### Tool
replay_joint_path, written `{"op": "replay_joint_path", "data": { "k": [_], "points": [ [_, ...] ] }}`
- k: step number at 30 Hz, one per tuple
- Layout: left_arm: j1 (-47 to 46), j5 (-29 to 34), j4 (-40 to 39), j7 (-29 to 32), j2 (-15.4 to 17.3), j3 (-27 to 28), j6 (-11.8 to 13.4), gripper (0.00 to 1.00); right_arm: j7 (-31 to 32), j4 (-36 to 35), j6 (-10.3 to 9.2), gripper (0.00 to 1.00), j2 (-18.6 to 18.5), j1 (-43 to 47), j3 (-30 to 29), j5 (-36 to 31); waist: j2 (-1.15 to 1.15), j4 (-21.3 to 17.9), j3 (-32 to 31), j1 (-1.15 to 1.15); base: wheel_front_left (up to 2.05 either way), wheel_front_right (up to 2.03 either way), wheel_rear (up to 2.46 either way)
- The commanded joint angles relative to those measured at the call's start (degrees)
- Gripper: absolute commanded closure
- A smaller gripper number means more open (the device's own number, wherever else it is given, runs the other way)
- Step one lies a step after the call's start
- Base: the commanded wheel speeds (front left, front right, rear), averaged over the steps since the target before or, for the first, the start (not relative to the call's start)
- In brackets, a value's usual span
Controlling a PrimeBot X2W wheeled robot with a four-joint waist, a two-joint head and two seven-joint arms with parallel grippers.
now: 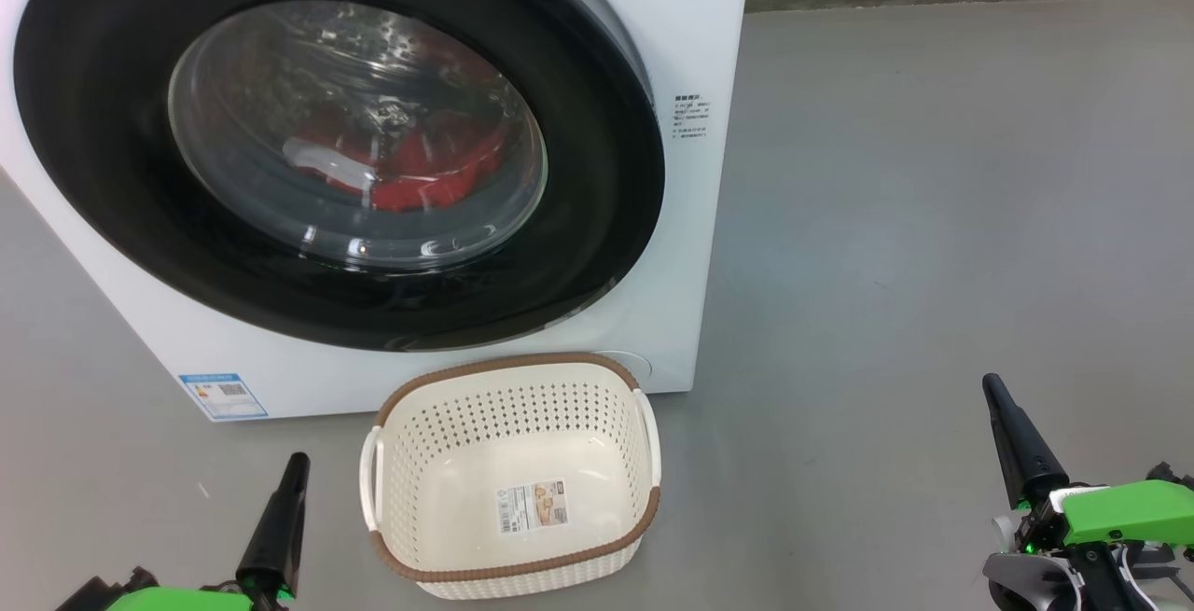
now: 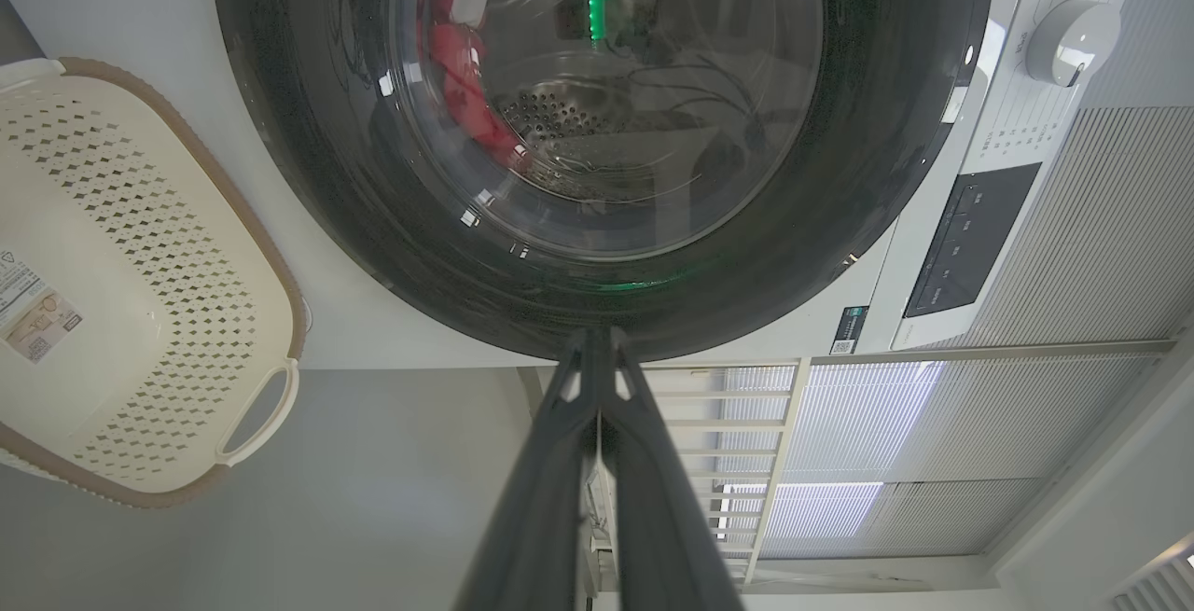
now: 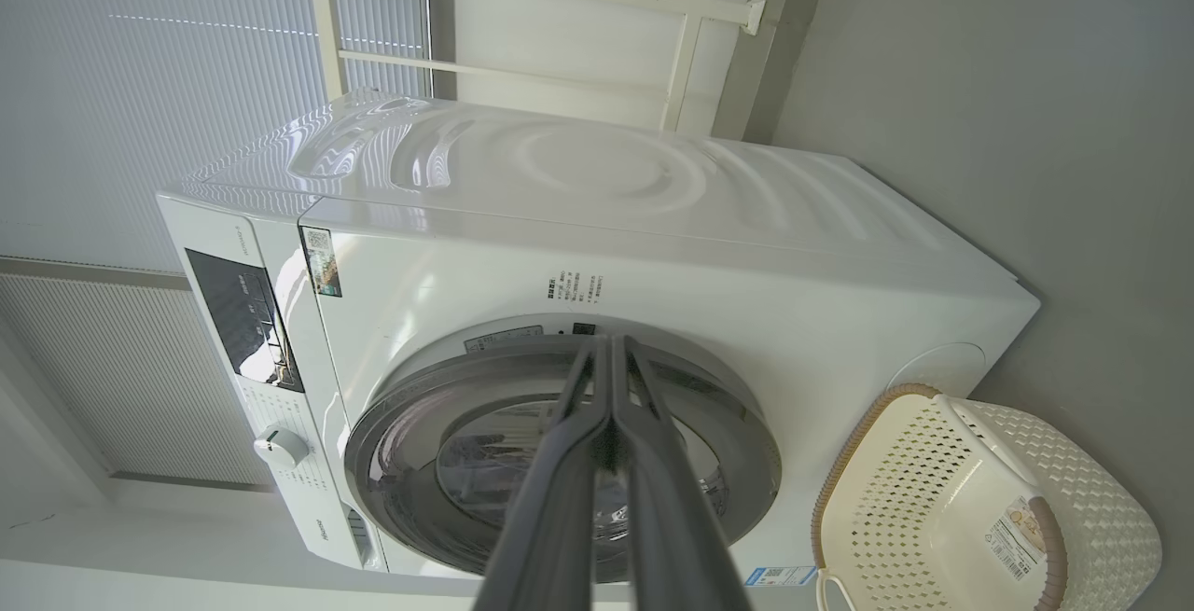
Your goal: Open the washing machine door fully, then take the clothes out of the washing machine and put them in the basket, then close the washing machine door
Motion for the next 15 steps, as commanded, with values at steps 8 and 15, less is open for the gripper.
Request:
{"op": "replay_joint_path", "data": {
  "k": [8, 15],
  "points": [
    [-2.4, -0.1, -1.2, 0.2, 0.6, 2.0, -0.4, 1.0, 0.3, -1.7, 0.03, 1.0, -0.5, -2.4, 1.1, 0.4, 0.0, 0.0, 0.0, 0.0, 0.0, 0.0, 0.0],
    [-2.4, -0.1, -1.2, 0.2, 0.6, 2.0, -0.4, 1.0, 0.3, -1.7, 0.03, 1.0, -0.5, -2.4, 1.1, 0.4, 0.0, 0.0, 0.0, 0.0, 0.0, 0.0, 0.0]
  ]
}}
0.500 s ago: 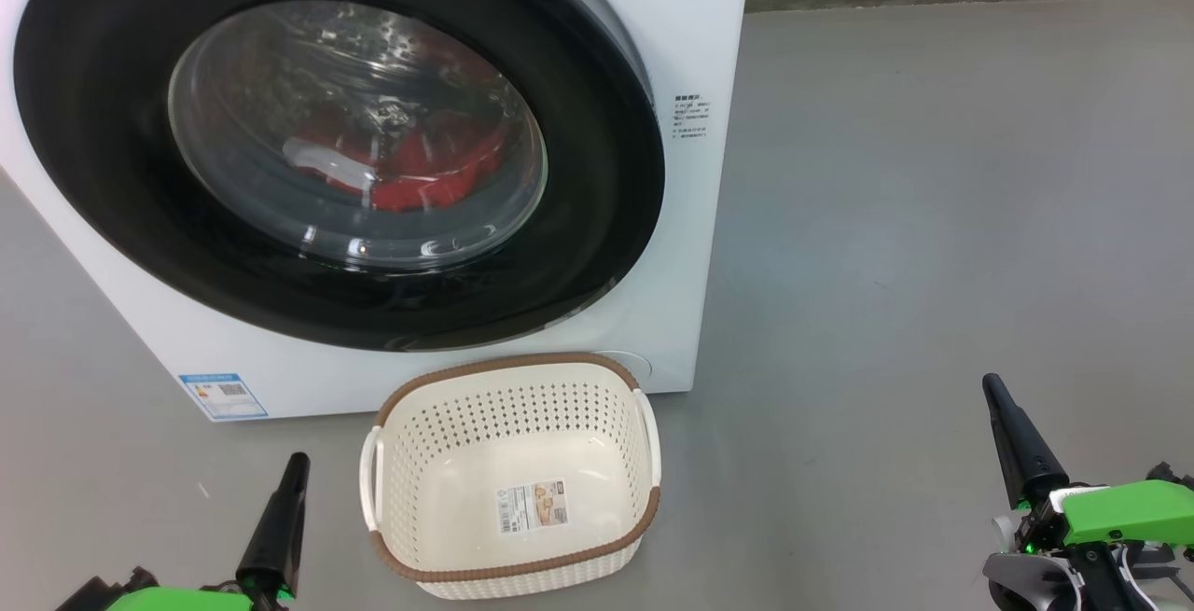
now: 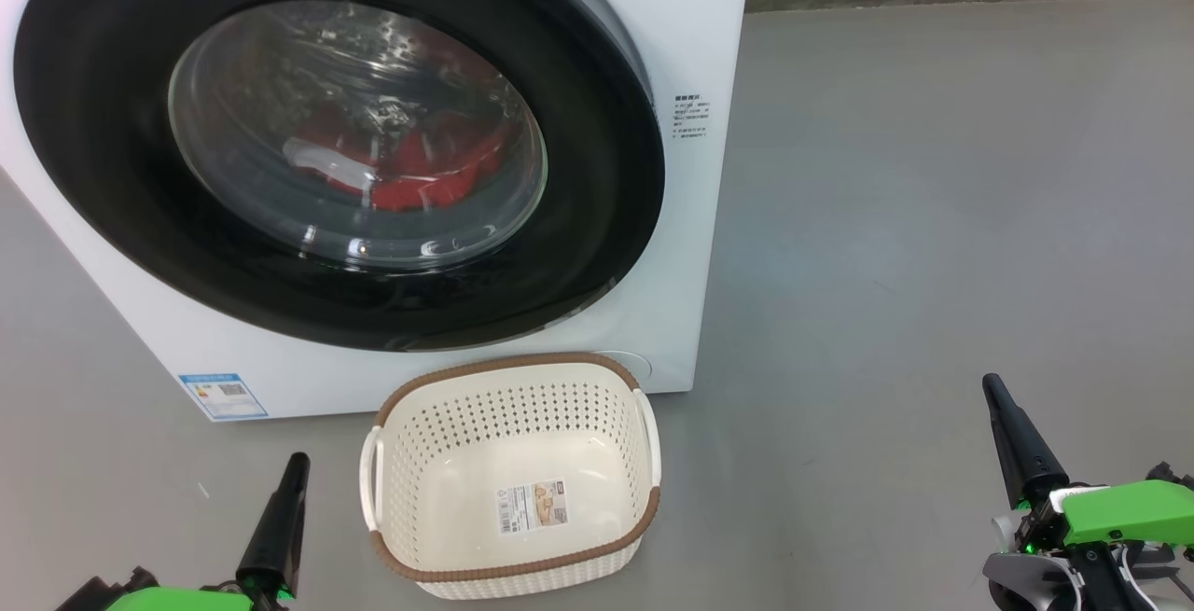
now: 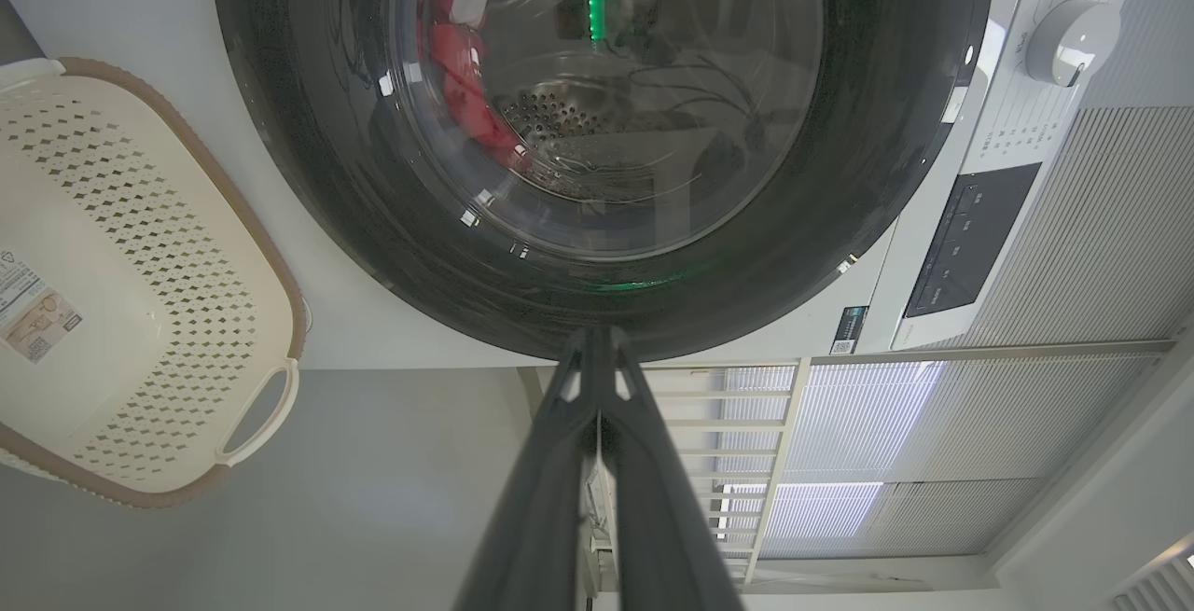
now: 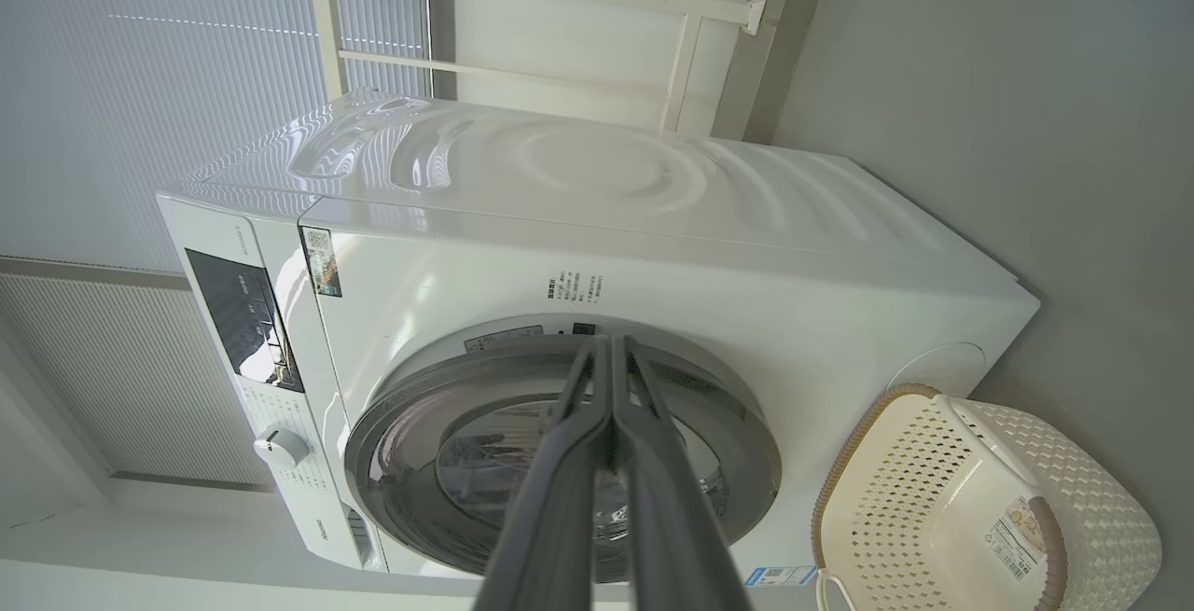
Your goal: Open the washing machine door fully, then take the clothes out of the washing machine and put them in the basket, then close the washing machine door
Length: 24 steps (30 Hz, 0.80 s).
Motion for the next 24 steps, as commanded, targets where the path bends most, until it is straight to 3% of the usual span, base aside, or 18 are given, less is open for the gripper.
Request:
{"op": "replay_joint_path", "data": {
  "k": [1, 24],
  "points": [
    [-2.4, -0.1, -1.2, 0.2, 0.6, 2.0, -0.4, 1.0, 0.3, -1.7, 0.03, 1.0, -0.5, -2.4, 1.1, 0.4, 0.0, 0.0, 0.0, 0.0, 0.0, 0.0, 0.0],
    [-2.4, -0.1, -1.2, 0.2, 0.6, 2.0, -0.4, 1.0, 0.3, -1.7, 0.03, 1.0, -0.5, -2.4, 1.1, 0.4, 0.0, 0.0, 0.0, 0.0, 0.0, 0.0, 0.0]
  ]
}}
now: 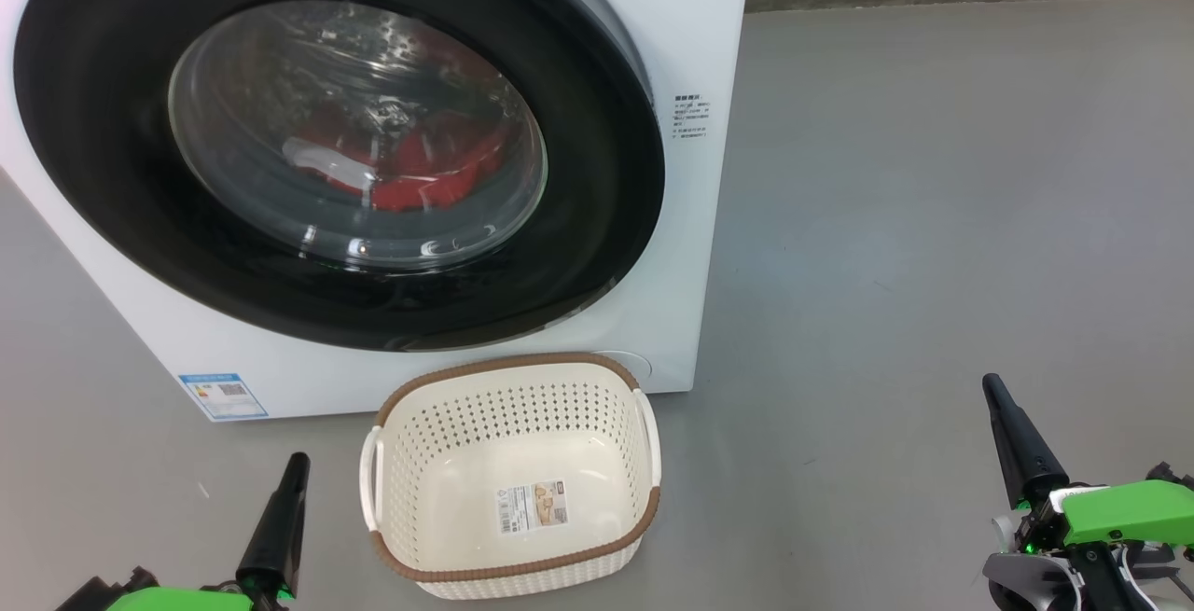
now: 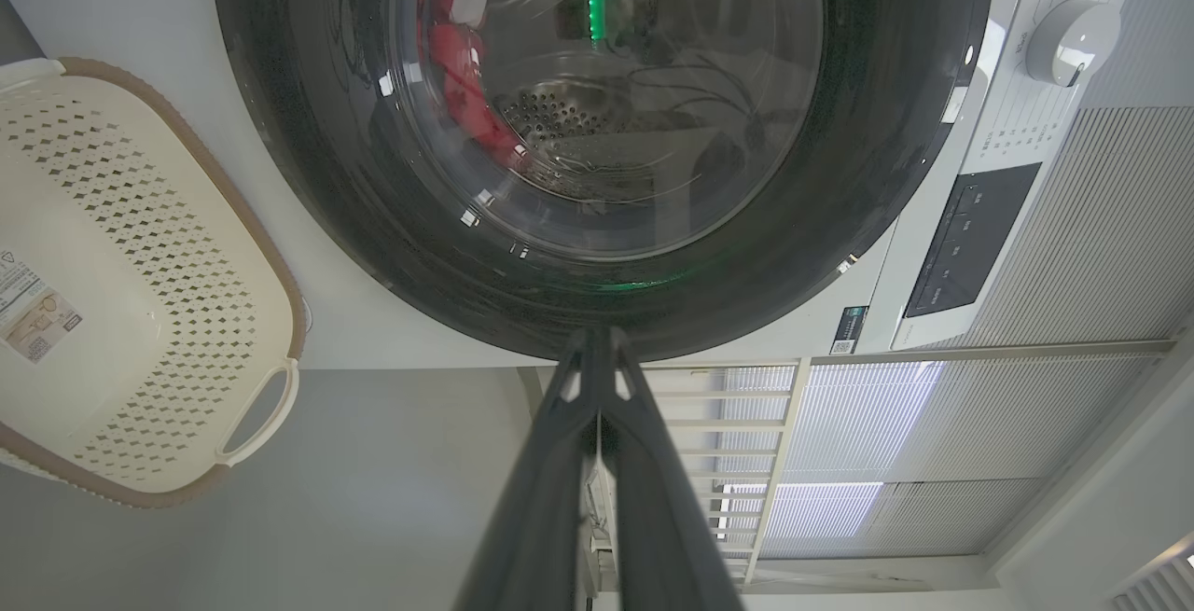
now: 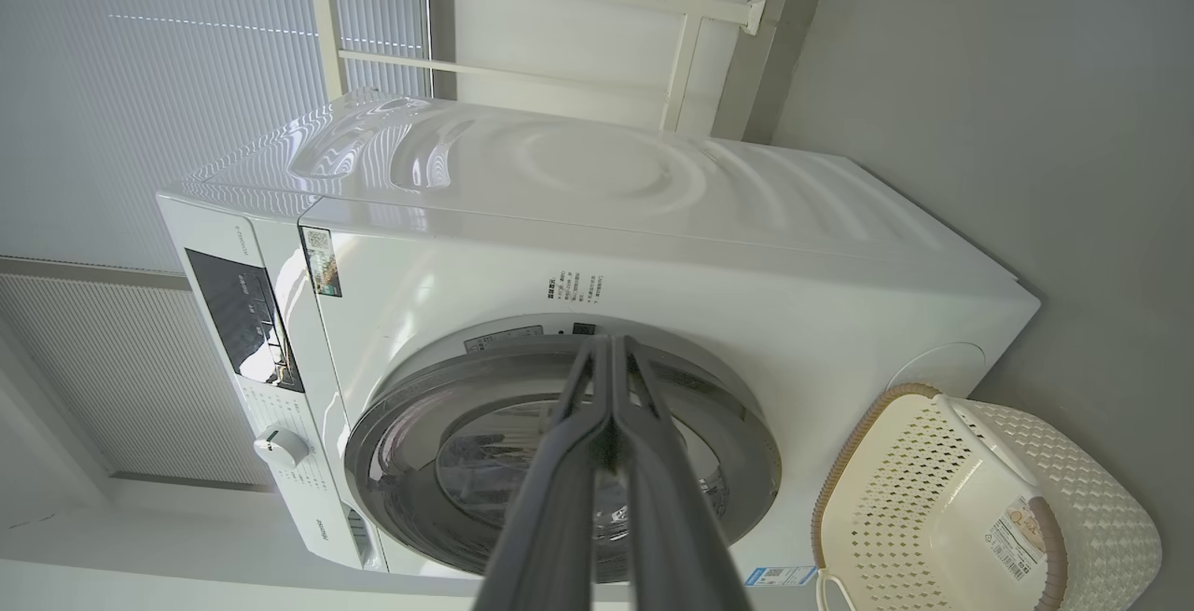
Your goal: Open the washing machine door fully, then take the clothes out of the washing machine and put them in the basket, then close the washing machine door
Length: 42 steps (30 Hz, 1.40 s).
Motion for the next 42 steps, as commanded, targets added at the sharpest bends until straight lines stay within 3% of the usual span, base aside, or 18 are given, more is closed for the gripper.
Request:
{"op": "replay_joint_path", "data": {
  "k": [1, 33, 34, 42],
  "points": [
    [-2.4, -0.1, -1.2, 0.2, 0.6, 2.0, -0.4, 1.0, 0.3, -1.7, 0.03, 1.0, -0.5, -2.4, 1.1, 0.4, 0.0, 0.0, 0.0, 0.0, 0.0, 0.0, 0.0],
    [-2.4, -0.1, -1.2, 0.2, 0.6, 2.0, -0.4, 1.0, 0.3, -1.7, 0.03, 1.0, -0.5, -2.4, 1.1, 0.4, 0.0, 0.0, 0.0, 0.0, 0.0, 0.0, 0.0],
    [0.1, 0.0, 0.2, 0.0, 0.0, 0.0, 0.0, 0.0, 0.0, 0.2, 0.01, 0.0, 0.0, 0.0, 0.0, 0.0, 0.0, 0.0, 0.0, 0.0, 0.0, 0.0, 0.0],
    [1.3, 0.7, 1.3, -0.9, -0.5, -0.5, 0.0, 0.0, -0.8, 1.8, 0.0, 0.0, 0.7, 1.4, 0.9, -0.4, 0.0, 0.1, 0.0, 0.09, 0.0, 0.0, 0.0]
  ]
}}
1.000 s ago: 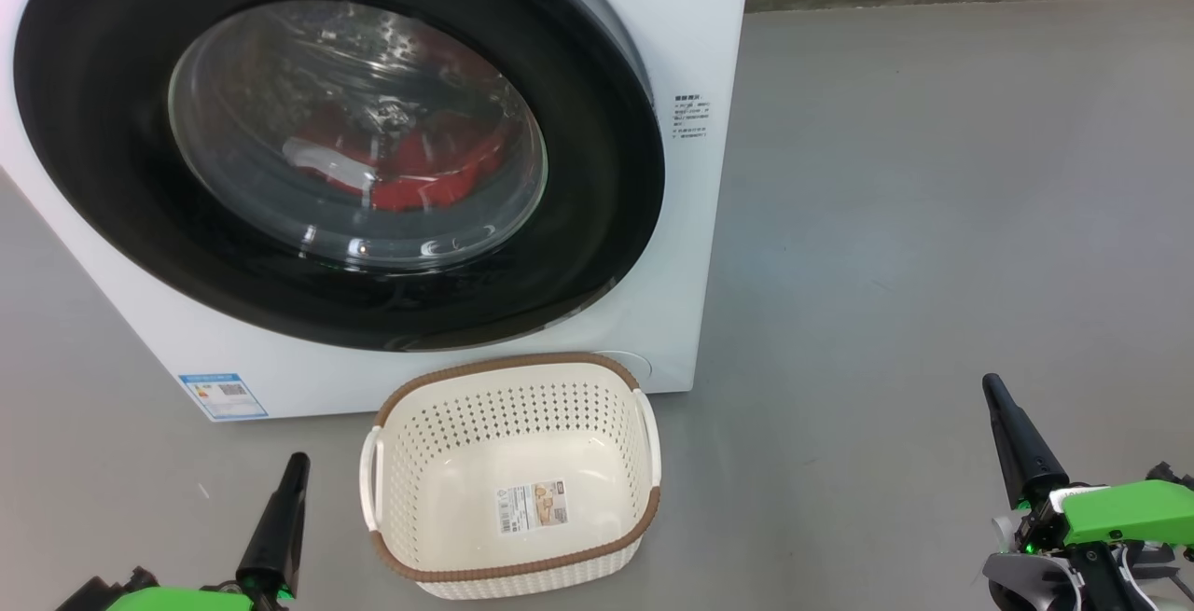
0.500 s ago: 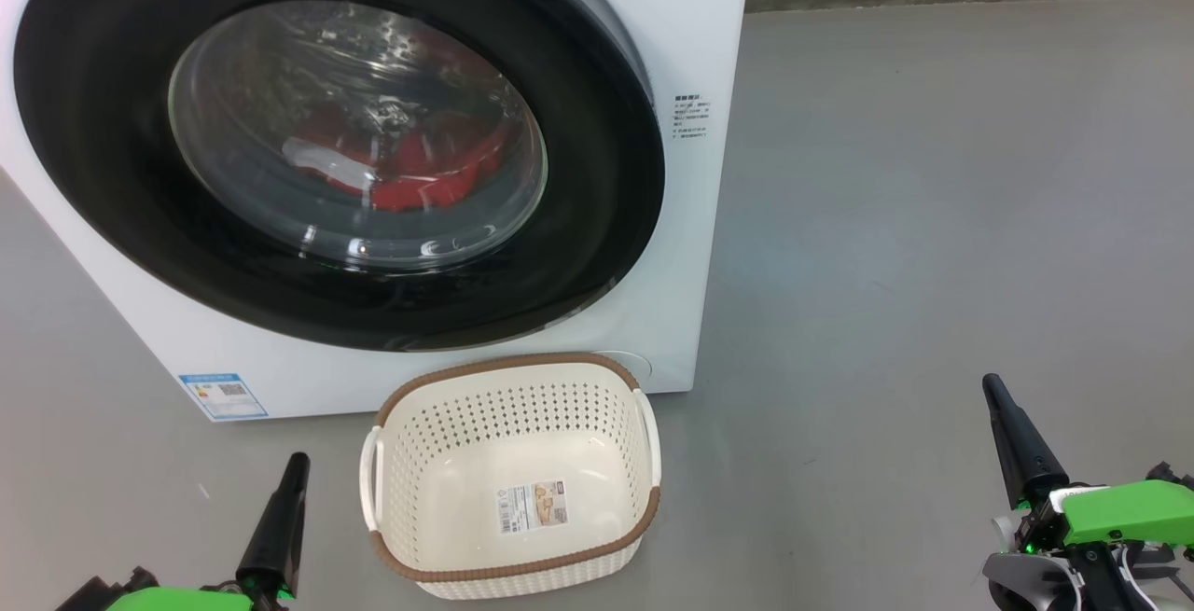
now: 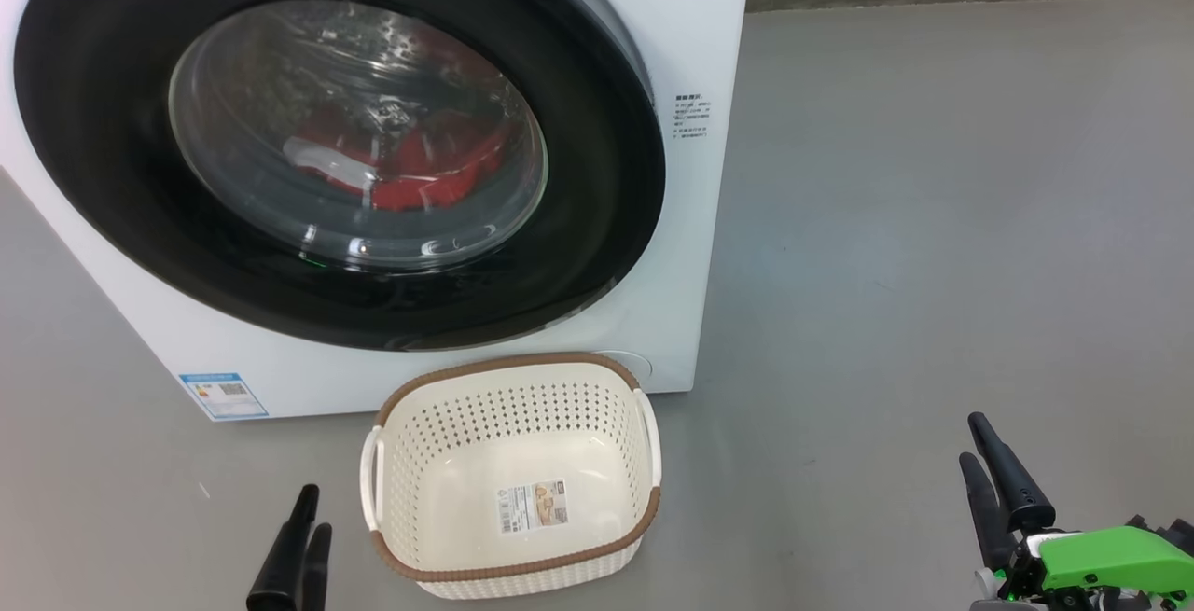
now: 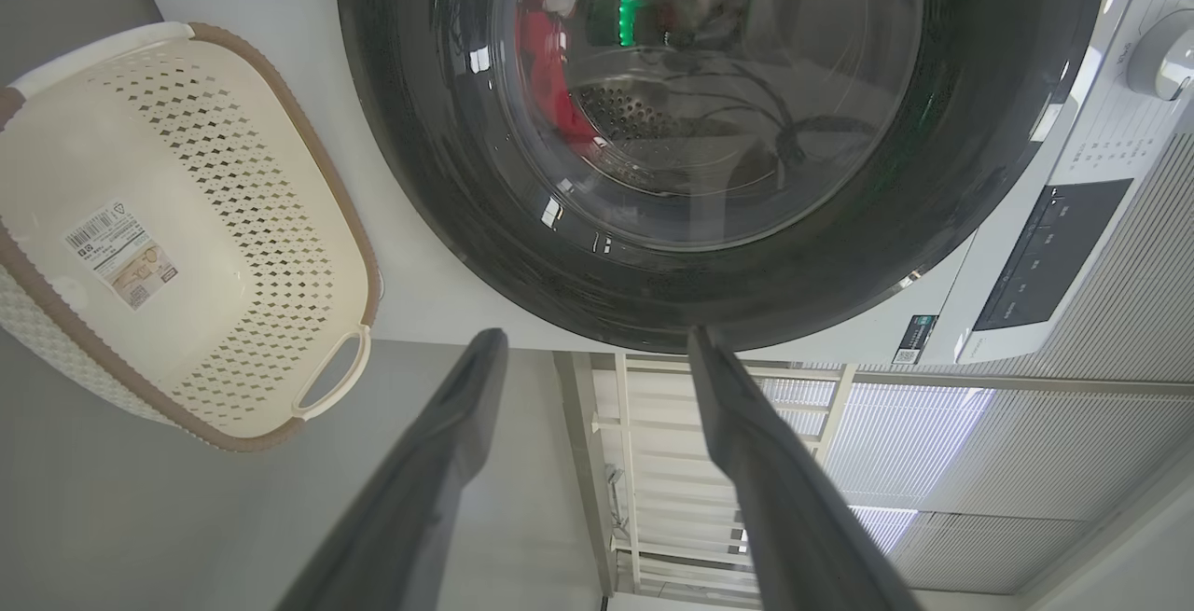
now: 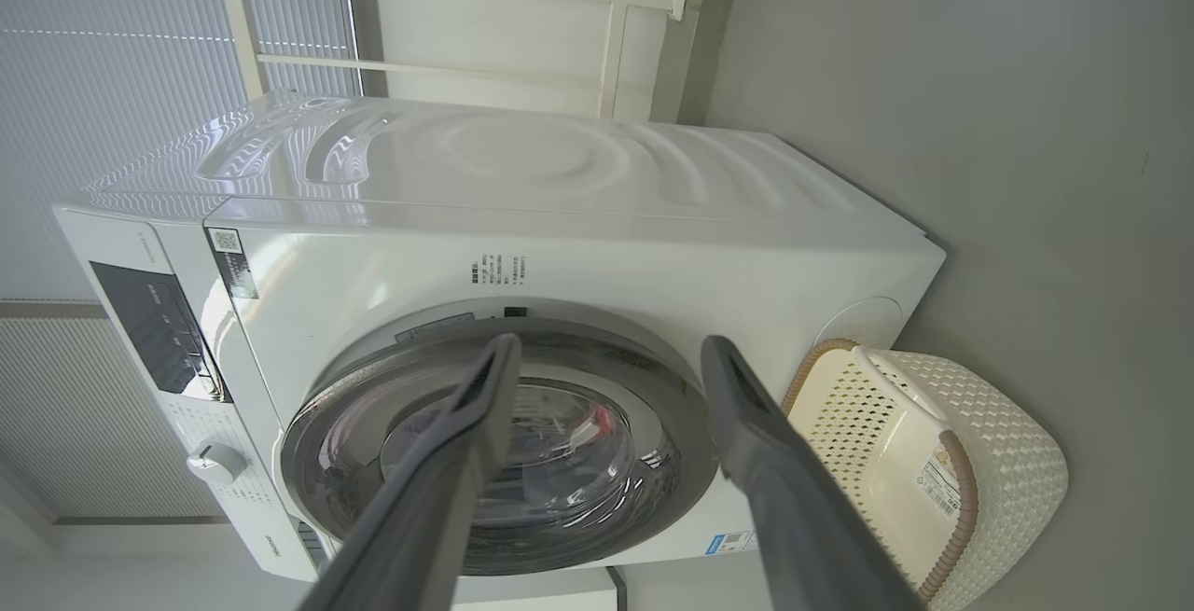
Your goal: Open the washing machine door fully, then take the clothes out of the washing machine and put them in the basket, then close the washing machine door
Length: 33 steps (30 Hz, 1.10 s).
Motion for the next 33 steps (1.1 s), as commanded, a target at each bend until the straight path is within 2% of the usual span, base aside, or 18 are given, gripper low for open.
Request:
{"op": "replay_joint_path", "data": {
  "k": [1, 5, 19, 33],
  "points": [
    [-1.3, 0.6, -1.9, -0.6, 0.6, 0.1, 0.0, 0.0, -0.5, -1.8, 0.0, 0.0, -0.6, -1.5, 0.2, -0.5, 0.0, 0.0, -0.1, 0.12, 0.0, 0.0, 0.0],
    [-0.9, 2.4, -2.7, -1.5, 0.7, 0.0, -0.1, 0.0, -1.4, -2.1, 0.0, 0.0, -1.0, -1.2, 0.9, -1.7, 0.0, 0.1, 0.0, 0.0, 0.0, 0.0, 0.0],
    [-0.4, 12.7, -5.0, -3.7, 0.8, 0.2, -0.1, 0.0, -3.6, -3.0, 0.01, 0.0, -2.1, -1.2, 3.1, -9.9, 0.0, 0.2, 0.2, -0.01, 0.0, 0.0, 0.0],
    [0.5, 26.9, -7.2, -6.1, 0.9, -0.4, 0.3, 0.0, -6.0, -3.4, 0.01, 0.0, -3.5, -1.1, 5.2, -20.5, 0.0, 0.4, 0.5, -0.01, 0.0, 0.0, 0.0]
  ]
}}
